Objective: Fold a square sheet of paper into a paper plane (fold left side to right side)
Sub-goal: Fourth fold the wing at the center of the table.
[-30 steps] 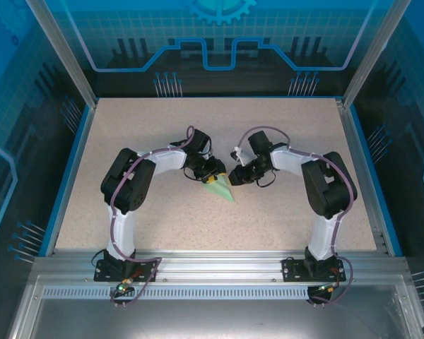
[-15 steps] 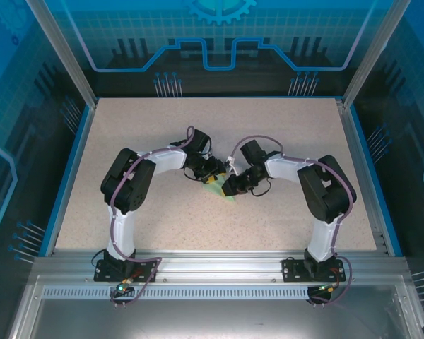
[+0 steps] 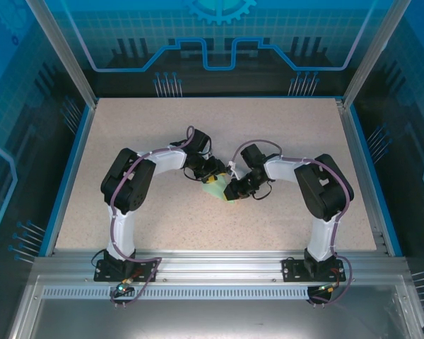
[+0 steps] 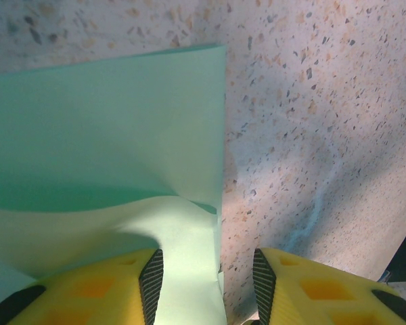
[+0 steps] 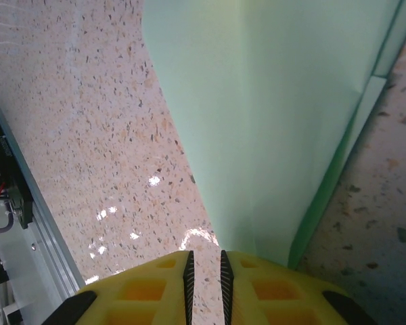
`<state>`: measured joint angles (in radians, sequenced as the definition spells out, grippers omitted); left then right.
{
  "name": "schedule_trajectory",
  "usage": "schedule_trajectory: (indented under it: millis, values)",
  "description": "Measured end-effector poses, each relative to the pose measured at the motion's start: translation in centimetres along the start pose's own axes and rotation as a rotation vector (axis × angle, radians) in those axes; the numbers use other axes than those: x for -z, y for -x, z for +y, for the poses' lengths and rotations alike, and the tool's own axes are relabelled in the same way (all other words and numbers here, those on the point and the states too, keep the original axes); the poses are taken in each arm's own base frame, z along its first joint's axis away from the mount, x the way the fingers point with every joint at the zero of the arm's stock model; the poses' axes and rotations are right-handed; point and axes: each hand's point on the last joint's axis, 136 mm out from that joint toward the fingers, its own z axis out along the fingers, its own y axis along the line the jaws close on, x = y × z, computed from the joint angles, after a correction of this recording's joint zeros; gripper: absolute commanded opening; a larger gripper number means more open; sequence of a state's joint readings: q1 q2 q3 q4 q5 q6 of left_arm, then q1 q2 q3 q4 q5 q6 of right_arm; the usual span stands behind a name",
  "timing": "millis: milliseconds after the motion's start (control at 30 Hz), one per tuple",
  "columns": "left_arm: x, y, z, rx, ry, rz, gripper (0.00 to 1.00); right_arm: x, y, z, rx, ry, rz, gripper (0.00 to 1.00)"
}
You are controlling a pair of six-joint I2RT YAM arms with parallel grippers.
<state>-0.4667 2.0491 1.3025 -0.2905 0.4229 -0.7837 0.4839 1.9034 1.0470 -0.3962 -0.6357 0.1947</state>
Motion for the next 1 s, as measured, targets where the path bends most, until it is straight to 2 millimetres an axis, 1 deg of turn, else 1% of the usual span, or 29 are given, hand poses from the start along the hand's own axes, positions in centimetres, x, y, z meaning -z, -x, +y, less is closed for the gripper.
schedule_trajectory:
  millis: [100, 267, 600, 767, 933, 1000]
  values:
    - [0.0, 0.0, 0.0, 0.0, 0.0, 0.0, 0.45, 0.0, -0.1, 0.0, -0.001, 0.0, 0.002, 0.21]
    - [0.0, 0.0, 0.0, 0.0, 0.001, 0.0, 0.45, -0.3, -0.8, -0.4, -0.01, 0.0, 0.011, 0.21]
    - [0.0, 0.0, 0.0, 0.0, 0.0, 0.001, 0.45, -0.2, -1.4, -0.2, 0.005, 0.008, -0.002, 0.22]
    - [0.0, 0.0, 0.0, 0.0, -0.001, 0.002, 0.45, 0.6, -2.2, 0.7, -0.011, 0.006, 0.01, 0.27]
    - [0.0, -0.1, -0.1, -0.001, -0.004, 0.002, 0.45, 1.9, -1.6, 1.8, 0.013, 0.005, -0.022, 0.28]
    - [0.0, -0.1, -0.1, -0.001, -0.005, 0.003, 0.45, 2.0, -1.5, 1.9, 0.009, 0.008, -0.027, 0.32]
